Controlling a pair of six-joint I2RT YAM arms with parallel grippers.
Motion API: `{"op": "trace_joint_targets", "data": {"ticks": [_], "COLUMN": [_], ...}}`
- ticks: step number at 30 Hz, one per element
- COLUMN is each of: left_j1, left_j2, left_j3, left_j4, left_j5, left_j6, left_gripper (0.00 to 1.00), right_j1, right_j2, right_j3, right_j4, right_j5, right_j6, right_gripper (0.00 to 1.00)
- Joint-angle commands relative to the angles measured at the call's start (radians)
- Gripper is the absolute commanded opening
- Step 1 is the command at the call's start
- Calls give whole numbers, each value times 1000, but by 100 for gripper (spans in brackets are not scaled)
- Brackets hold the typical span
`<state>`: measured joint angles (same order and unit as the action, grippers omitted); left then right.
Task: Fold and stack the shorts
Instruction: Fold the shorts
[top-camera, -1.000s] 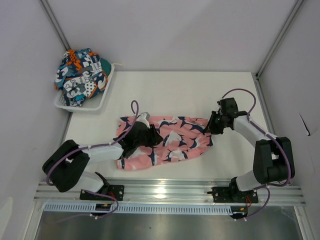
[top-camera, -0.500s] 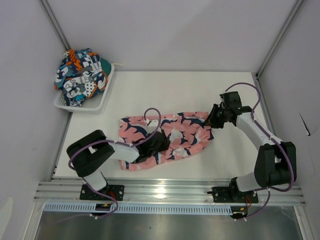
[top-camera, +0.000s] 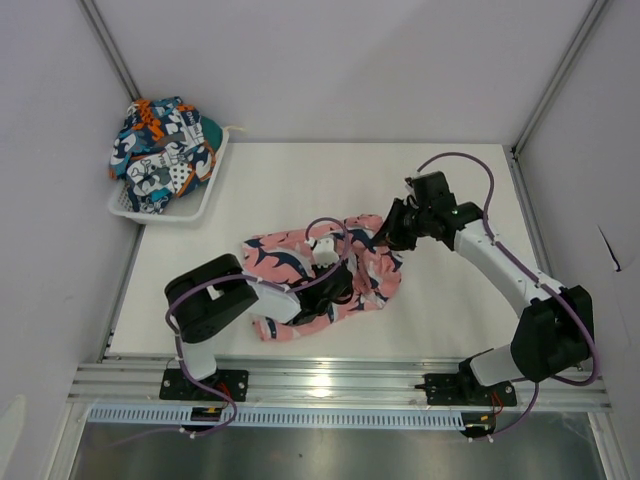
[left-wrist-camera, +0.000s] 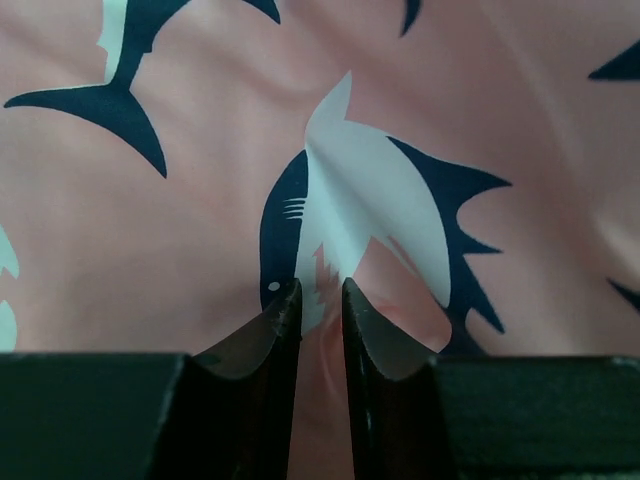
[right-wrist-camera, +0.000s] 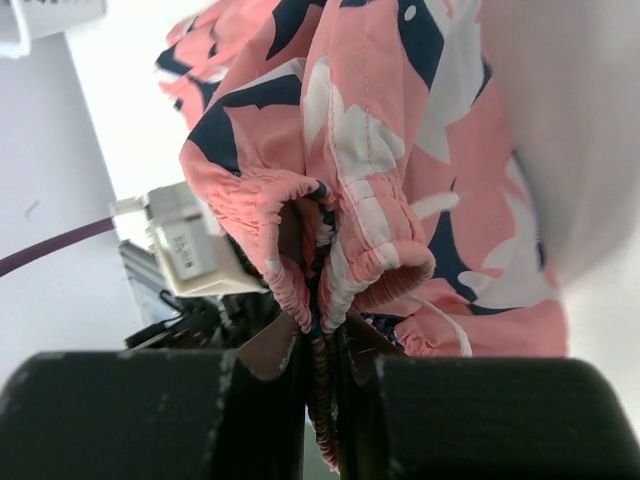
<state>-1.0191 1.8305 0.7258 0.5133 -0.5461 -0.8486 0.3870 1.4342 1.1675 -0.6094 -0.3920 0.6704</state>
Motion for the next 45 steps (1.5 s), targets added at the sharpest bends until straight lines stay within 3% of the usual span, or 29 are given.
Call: {"op": "trace_joint_targets", "data": {"ticks": [1,15,22,30,38,45], "left_j1": [-3,-22,-22,-21,-59,-70], "left_j2": [46,0,-293,-556,-419,-268], "left_j3": [8,-66,-115,-235,-247,-198], "left_j4": [-24,120,-44,-113,131,222], "left_j5": [-25,-26,-43,-12,142,244], "left_j6": [-1,37,89,135,125,121], "left_gripper": [26,28,43,46,31,20], "right_j1": [48,26,-53,-102,-102,-103], "right_j2": [-43,2,55,98,104,98], "right_j3": [61,270,305,308,291,258], "right_j4": [26,-102,-173,-199,-174,-158], "right_j5": [-42,-22,-19,-33,-34,-34], "right_j6": [102,133,48,-5,14,15], "right_gripper": [0,0,0,0,0,0]}}
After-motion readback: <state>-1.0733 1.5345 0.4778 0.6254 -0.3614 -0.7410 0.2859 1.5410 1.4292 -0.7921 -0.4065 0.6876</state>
